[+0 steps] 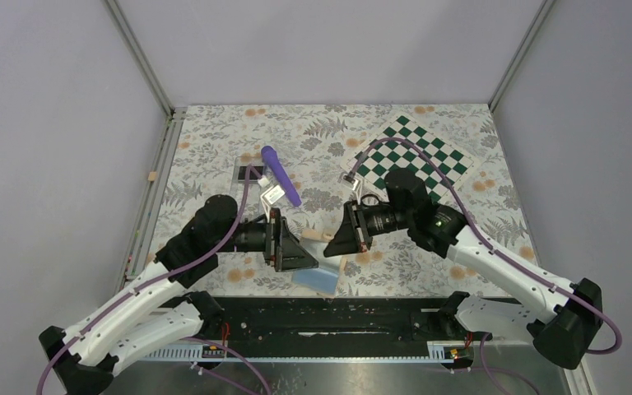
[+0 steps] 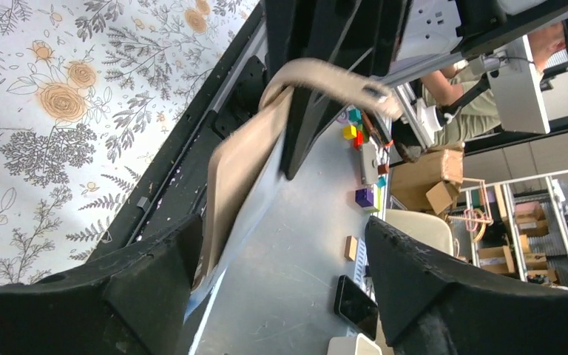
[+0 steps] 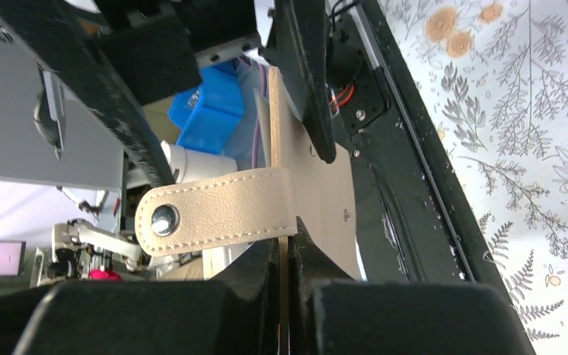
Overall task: Put the credit cards into the card holder
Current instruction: Open the card holder at the center of the board.
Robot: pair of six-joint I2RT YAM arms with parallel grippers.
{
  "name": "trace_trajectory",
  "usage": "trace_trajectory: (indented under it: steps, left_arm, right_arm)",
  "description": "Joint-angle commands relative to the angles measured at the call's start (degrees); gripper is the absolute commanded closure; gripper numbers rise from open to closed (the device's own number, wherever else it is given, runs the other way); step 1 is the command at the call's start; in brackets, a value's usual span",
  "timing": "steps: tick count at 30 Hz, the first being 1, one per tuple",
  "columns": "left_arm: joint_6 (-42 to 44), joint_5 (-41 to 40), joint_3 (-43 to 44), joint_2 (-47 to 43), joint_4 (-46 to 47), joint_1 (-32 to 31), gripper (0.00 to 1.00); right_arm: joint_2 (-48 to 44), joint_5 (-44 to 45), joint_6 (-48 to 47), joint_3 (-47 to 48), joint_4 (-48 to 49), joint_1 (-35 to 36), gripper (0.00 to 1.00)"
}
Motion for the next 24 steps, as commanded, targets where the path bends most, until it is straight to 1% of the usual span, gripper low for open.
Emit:
trace_trajectory:
  steps: [1, 4, 7, 9, 10, 11, 12, 14, 16, 17, 18, 19, 20, 21, 22, 23, 24]
  left_arm:
    - [-3.4, -1.5, -5.2, -3.0, 8.3, -0.1, 0.19]
    - [-4.1, -2.1, -7.9, -3.8, 9.6, -0.1, 0.19]
    - [-5.2, -1.5, -9.9, -3.8, 12.9, -0.1, 0.19]
    - [-6.4, 0.0, -10.9, -3.3, 16.6, -0.1, 0.21]
    - [-7.1, 0.9, -11.2, -3.0, 18.4, -0.2, 0.25]
    - [-7.8, 2.0, -11.5, -2.8, 20.5, -0.2, 0.3]
    - [-8.4, 2.8, -11.5, -2.7, 22.2, -0.1, 0.38]
    - [-9.0, 4.3, -11.4, -2.8, 24.2, -0.1, 0.61]
    - [-8.5, 3.9, -10.7, -3.4, 23.2, -0.1, 0.87]
    - [-7.6, 3.0, -9.8, -3.8, 19.7, -0.2, 0.98]
    - [-6.0, 1.7, -8.5, -4.0, 15.1, -0.1, 1.0]
    - [-4.6, 0.4, -7.2, -4.2, 11.5, -0.2, 1.0]
    - [-3.8, -0.5, -6.2, -4.3, 8.7, -0.1, 1.0]
    - [-3.4, -0.7, -5.4, -4.3, 6.5, -0.1, 1.0]
    - [-3.3, -1.0, -4.8, -4.3, 4.9, -0.1, 1.0]
    - [-3.4, -1.2, -4.4, -4.3, 3.7, -0.2, 1.0]
    - [-3.8, -1.0, -4.2, -4.2, 3.1, -0.2, 1.0]
  right_arm:
    - [-4.7, 1.7, 12.4, -2.7, 15.4, -2.2, 1.0]
    - [-6.2, 0.0, 20.1, -5.4, 24.5, -4.9, 1.0]
    - [-6.0, -1.6, 24.4, -6.0, 28.7, -5.9, 1.0]
    - [-5.7, -2.2, 26.5, -6.4, 31.2, -5.9, 1.0]
    - [-5.6, -2.4, 27.9, -6.6, 32.6, -6.1, 1.0]
    - [-5.6, -2.5, 28.4, -6.9, 33.4, -6.2, 1.0]
    - [-5.5, -2.5, 28.6, -7.0, 33.5, -6.3, 1.0]
    - [-5.3, -2.5, 28.3, -7.2, 32.8, -6.7, 1.0]
    - [-5.3, -2.5, 26.5, -7.4, 30.7, -7.4, 0.98]
    - [-5.4, -2.4, 24.7, -7.4, 28.8, -7.8, 0.9]
    - [-5.5, -2.2, 22.6, -7.2, 26.0, -8.2, 0.77]
    - [-5.6, -1.5, 19.6, -6.7, 22.2, -8.5, 0.64]
    - [-5.7, -0.3, 16.2, -6.0, 15.9, -8.9, 0.53]
    - [-5.7, 1.3, 12.4, -4.8, 10.3, -9.0, 0.43]
    - [-5.5, 3.1, 8.3, -3.4, 5.0, -9.0, 0.32]
    - [-5.3, 4.5, 5.3, -2.4, 1.0, -9.0, 0.22]
    - [-4.9, 4.9, 2.9, -1.5, -1.2, -9.0, 0.14]
